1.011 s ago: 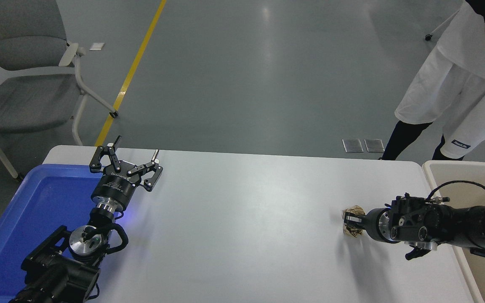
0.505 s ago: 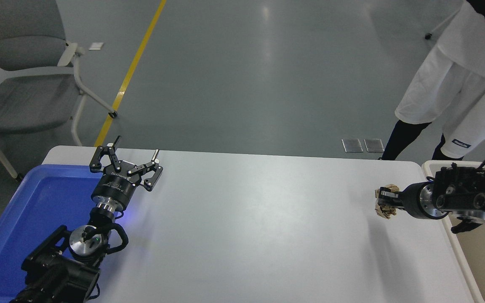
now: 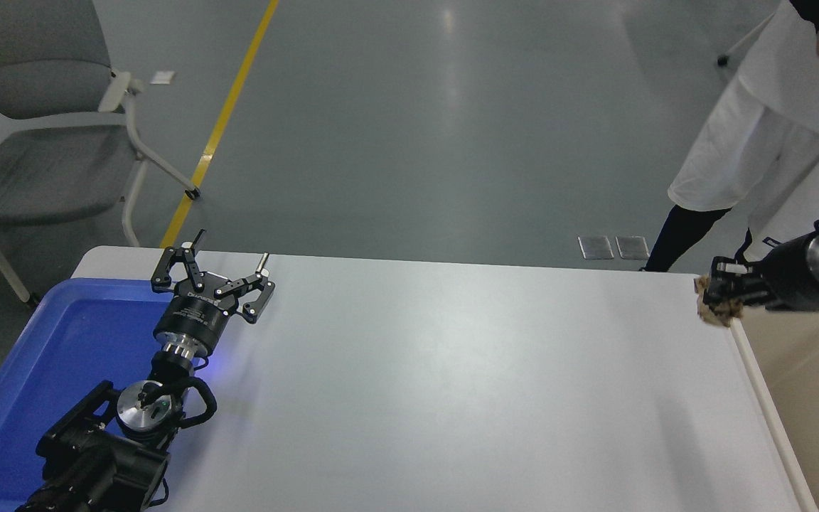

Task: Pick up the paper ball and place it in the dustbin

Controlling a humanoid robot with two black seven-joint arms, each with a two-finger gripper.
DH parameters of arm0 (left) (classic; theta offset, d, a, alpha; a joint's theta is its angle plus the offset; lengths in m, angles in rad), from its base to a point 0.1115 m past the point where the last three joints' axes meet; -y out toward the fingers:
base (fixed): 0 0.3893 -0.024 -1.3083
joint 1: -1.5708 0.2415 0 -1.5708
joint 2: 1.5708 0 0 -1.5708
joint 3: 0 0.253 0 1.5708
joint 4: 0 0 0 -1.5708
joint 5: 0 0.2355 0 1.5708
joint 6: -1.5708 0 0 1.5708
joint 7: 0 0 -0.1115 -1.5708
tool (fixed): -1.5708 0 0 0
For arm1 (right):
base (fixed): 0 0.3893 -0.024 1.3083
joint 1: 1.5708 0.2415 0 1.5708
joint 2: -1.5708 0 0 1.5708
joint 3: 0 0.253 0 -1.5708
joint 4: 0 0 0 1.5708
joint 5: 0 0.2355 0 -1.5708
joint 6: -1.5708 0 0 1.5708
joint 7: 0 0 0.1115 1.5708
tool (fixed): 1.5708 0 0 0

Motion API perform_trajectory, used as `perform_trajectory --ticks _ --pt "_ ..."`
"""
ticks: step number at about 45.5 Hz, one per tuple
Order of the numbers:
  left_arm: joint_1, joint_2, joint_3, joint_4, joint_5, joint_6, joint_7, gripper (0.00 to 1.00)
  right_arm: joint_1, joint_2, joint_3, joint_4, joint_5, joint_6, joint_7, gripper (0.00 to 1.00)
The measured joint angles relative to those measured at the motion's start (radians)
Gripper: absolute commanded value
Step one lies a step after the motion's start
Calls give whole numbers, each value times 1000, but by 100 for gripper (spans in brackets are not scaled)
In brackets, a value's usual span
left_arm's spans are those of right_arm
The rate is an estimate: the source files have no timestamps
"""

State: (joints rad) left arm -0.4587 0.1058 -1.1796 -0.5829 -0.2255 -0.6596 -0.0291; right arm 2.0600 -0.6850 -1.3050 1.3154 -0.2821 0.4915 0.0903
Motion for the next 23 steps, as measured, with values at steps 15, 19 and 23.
perform_trajectory --ticks 15,19,23 --pt "0 0 0 0 0 0 0 99 216 -1 -74 24 0 176 -1 0" --pt "0 0 0 0 0 0 0 99 245 6 -80 26 -2 200 -1 0" --pt "0 0 0 0 0 0 0 99 263 12 -84 27 -7 216 -1 0"
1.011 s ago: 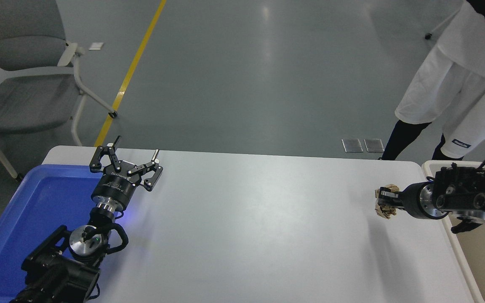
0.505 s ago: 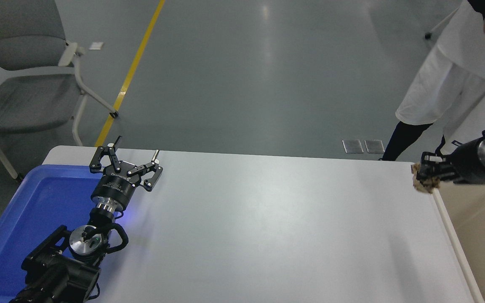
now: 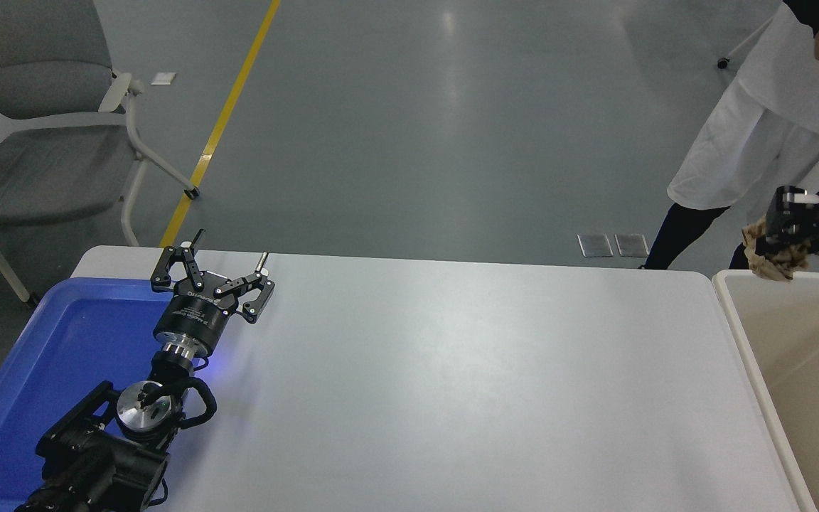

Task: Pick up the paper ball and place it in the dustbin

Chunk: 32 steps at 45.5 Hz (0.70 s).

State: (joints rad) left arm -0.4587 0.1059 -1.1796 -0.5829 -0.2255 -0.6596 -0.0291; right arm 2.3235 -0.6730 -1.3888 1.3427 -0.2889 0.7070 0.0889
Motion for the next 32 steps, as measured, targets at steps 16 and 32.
perform_trajectory --ticks 16,32 --pt "0 0 0 0 0 0 0 99 -96 0 -1 -96 1 11 -1 0" --pt "0 0 0 0 0 0 0 99 -520 -52 19 -484 86 -20 -1 0"
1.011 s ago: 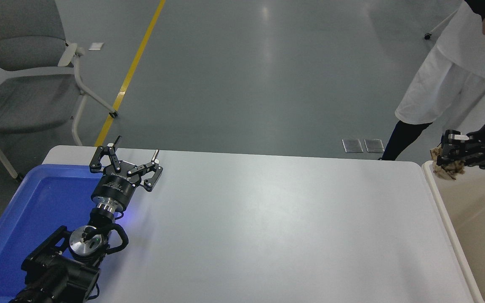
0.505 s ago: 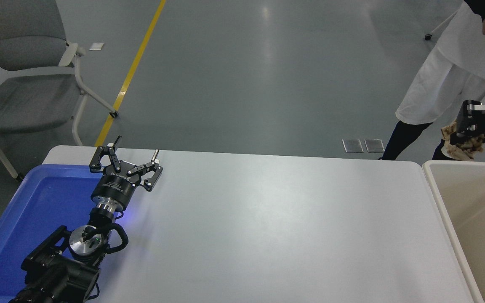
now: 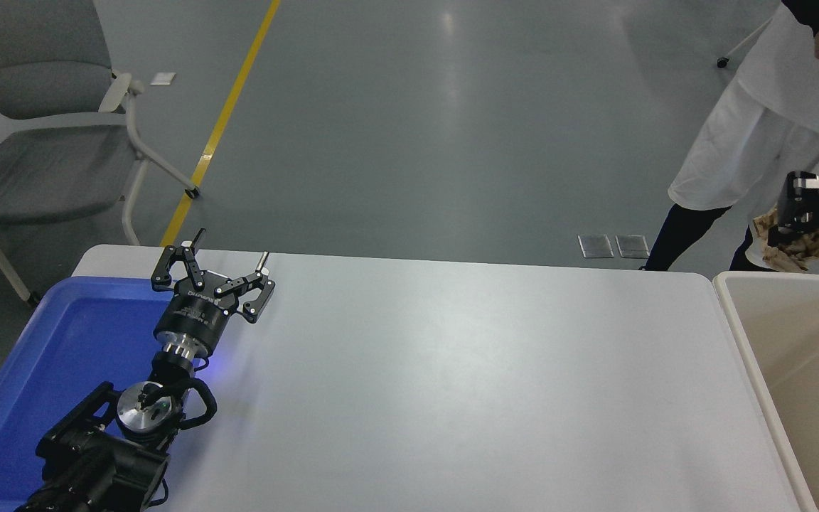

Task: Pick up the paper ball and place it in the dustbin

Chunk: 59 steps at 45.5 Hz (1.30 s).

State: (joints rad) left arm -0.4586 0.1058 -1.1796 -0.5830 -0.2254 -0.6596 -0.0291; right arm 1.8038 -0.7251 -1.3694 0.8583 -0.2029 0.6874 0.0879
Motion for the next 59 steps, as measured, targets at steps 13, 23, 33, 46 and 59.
perform_trajectory --ticks 13,23,33,46,59 --pt "0 0 0 0 0 0 0 99 -300 -15 51 -231 105 -134 -11 0" --pt "0 0 0 0 0 0 0 99 -484 -15 138 -291 148 -322 -42 0" --pt "0 0 0 0 0 0 0 99 -705 33 273 -365 163 -554 -92 0" --pt "0 0 0 0 0 0 0 99 -966 147 457 -512 168 -700 -115 0" --pt "0 0 0 0 0 0 0 99 -1088 215 548 -602 165 -747 -121 32"
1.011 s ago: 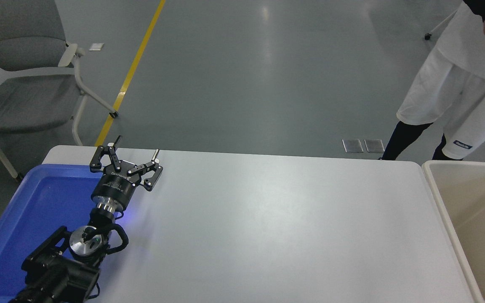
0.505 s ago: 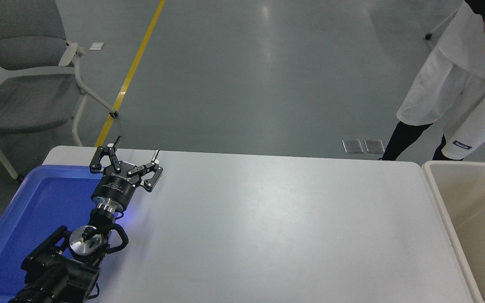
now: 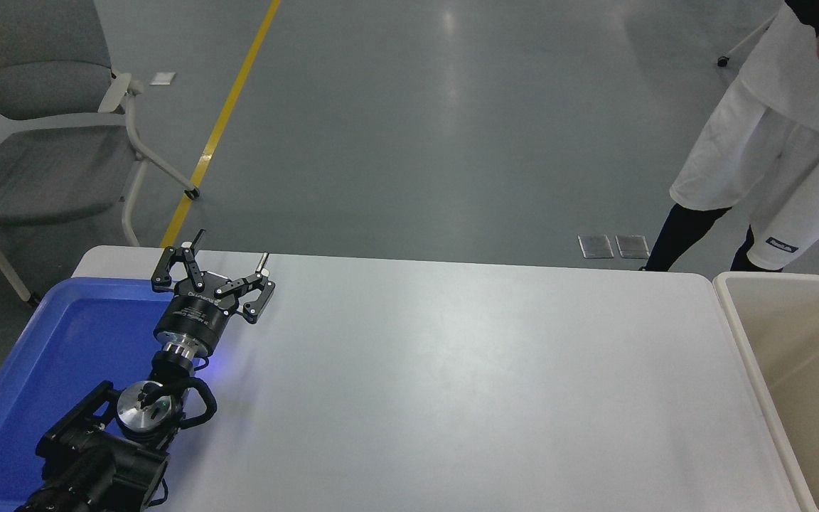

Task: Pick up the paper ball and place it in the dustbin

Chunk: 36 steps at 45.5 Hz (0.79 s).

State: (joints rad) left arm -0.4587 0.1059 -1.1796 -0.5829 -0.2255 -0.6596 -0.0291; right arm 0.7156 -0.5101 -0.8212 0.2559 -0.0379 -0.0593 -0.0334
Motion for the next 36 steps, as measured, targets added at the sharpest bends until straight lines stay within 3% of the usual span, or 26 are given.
perform_trajectory --ticks 3,5,36 --pt "0 0 0 0 0 0 0 99 -10 4 9 -8 -3 -5 0 81" --pt "0 0 0 0 0 0 0 99 -15 6 14 -15 -5 -8 -1 98" --pt "0 0 0 0 0 0 0 99 -16 17 75 -69 -11 -57 0 100"
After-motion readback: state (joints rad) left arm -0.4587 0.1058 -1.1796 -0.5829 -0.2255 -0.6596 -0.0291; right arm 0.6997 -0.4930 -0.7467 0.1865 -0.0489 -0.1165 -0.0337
